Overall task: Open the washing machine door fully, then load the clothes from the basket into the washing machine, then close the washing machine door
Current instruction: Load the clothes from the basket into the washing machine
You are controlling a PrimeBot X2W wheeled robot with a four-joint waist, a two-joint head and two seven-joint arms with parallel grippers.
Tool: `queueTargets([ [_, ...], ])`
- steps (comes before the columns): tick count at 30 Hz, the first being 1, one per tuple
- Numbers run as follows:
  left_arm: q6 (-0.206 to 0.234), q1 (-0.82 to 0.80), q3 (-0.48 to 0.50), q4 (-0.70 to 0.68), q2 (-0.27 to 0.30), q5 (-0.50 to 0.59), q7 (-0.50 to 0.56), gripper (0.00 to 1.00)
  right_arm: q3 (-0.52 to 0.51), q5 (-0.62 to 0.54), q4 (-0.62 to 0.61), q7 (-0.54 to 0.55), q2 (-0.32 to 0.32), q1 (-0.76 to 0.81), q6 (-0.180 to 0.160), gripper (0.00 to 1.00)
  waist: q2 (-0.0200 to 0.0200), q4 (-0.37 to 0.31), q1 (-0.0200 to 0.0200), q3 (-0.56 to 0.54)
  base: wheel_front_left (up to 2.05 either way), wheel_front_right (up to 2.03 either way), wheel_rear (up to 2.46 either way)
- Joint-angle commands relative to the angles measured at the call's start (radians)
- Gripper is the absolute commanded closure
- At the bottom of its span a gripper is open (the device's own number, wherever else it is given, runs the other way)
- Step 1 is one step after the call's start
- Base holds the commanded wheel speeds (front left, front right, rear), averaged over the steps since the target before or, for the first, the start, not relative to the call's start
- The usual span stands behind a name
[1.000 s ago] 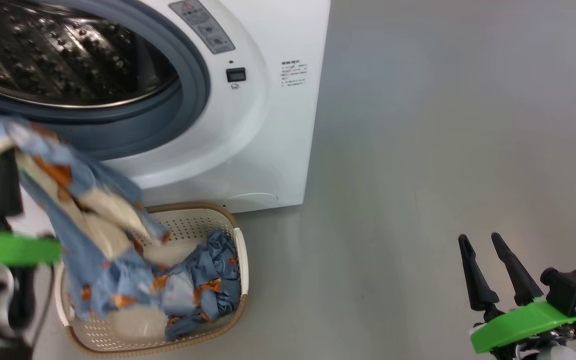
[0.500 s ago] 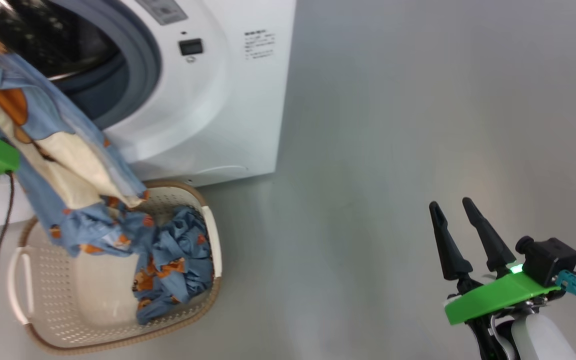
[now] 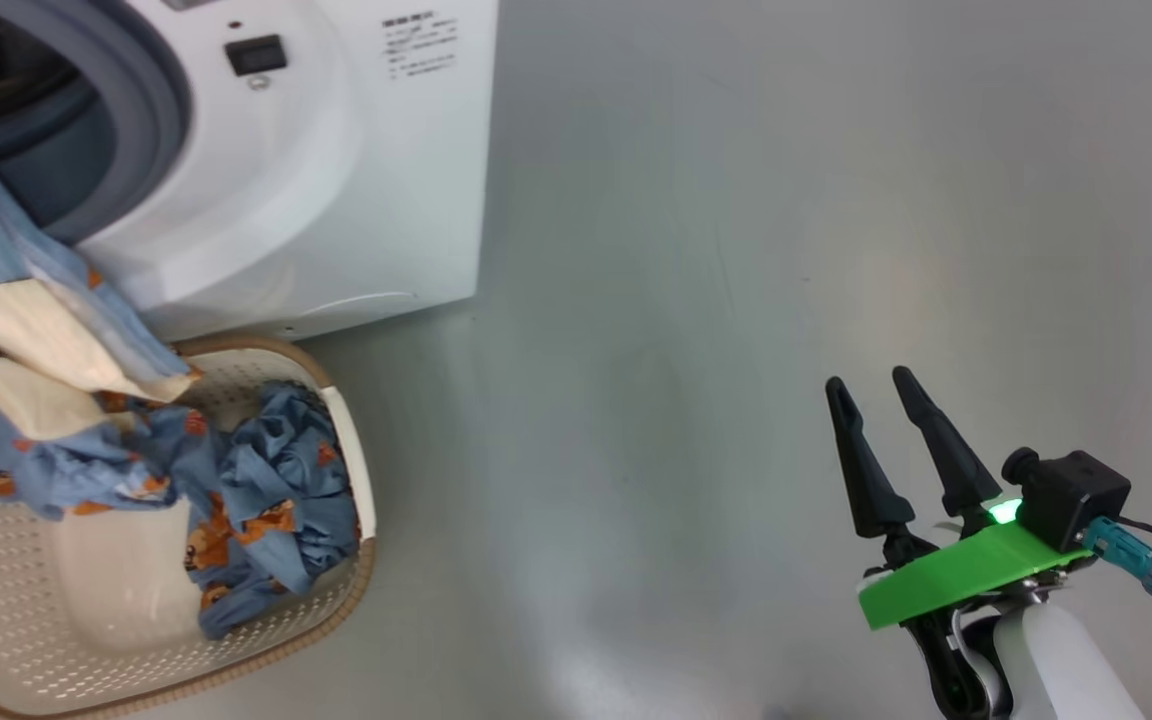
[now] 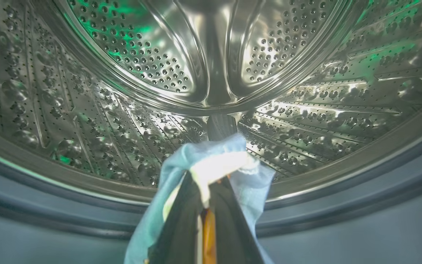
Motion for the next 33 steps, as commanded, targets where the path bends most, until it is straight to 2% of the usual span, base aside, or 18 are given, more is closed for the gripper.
queueTargets([
  [1,-0.001,-0.046,0.008,-0.010,0.072,-0.007,-0.008,1.00,0.030,-0.008,-0.027,-0.012,-0.002,-0.012,0.002,0.00,0.0000,-0.021,-0.0001,0.021,0.00,0.00,0.00],
  [5,-0.001,-0.115,0.019,-0.044,0.102,0.000,-0.018,1.00,0.034,-0.009,-0.035,-0.012,0.003,-0.019,0.002,0.00,0.0000,-0.029,-0.0001,0.041,0.00,0.00,0.00],
  [8,0.015,-0.129,0.080,-0.154,0.119,0.029,-0.019,1.00,0.035,-0.010,-0.039,-0.012,0.008,-0.026,0.002,0.00,0.0000,-0.033,-0.0001,0.058,0.00,0.00,0.00],
  [12,0.026,-0.095,0.171,-0.264,0.109,0.078,-0.019,1.00,0.035,-0.011,-0.044,-0.012,0.014,-0.031,0.002,0.00,0.0000,-0.037,-0.0001,0.070,0.00,0.00,0.00],
  [16,0.018,-0.064,0.194,-0.248,0.090,0.109,-0.019,1.00,0.036,-0.012,-0.043,-0.012,0.017,-0.033,0.002,0.00,0.0000,-0.037,-0.0001,0.072,0.00,0.00,0.00],
  [19,0.010,-0.049,0.191,-0.165,0.065,0.122,-0.020,1.00,0.037,-0.013,-0.039,-0.012,0.020,-0.033,0.002,0.00,0.0000,-0.033,-0.0001,0.067,0.00,0.00,0.00],
  [20,0.008,-0.051,0.176,-0.142,0.064,0.135,-0.020,0.85,0.039,-0.013,-0.038,-0.012,0.021,-0.033,0.002,0.00,0.0000,-0.032,-0.0001,0.066,0.00,0.00,0.00],
  [21,0.006,-0.053,0.168,-0.112,0.060,0.138,-0.020,0.61,0.040,-0.013,-0.037,-0.012,0.022,-0.033,0.002,0.00,0.0000,-0.030,-0.0001,0.063,0.00,0.00,0.00],
  [22,0.004,-0.057,0.158,-0.074,0.053,0.136,-0.018,0.33,0.042,-0.013,-0.035,-0.012,0.022,-0.033,0.002,0.00,0.0000,-0.029,-0.0001,0.061,0.00,0.00,0.00],
  [23,0.003,-0.065,0.138,-0.046,0.053,0.147,-0.018,0.00,0.043,-0.013,-0.035,-0.012,0.022,-0.034,0.002,0.00,0.0000,-0.027,-0.0001,0.059,0.00,0.00,0.00],
  [28,-0.001,-0.105,0.082,0.055,0.038,0.146,-0.001,0.00,0.048,-0.012,-0.030,-0.012,0.024,-0.036,0.002,0.00,0.0000,-0.017,-0.0001,0.053,0.00,0.00,0.00],
  [33,-0.001,-0.115,0.032,0.081,0.024,0.102,0.012,0.00,0.048,-0.010,-0.027,-0.012,0.021,-0.038,0.002,0.00,0.0000,-0.009,-0.0001,0.046,0.00,0.00,0.00],
])
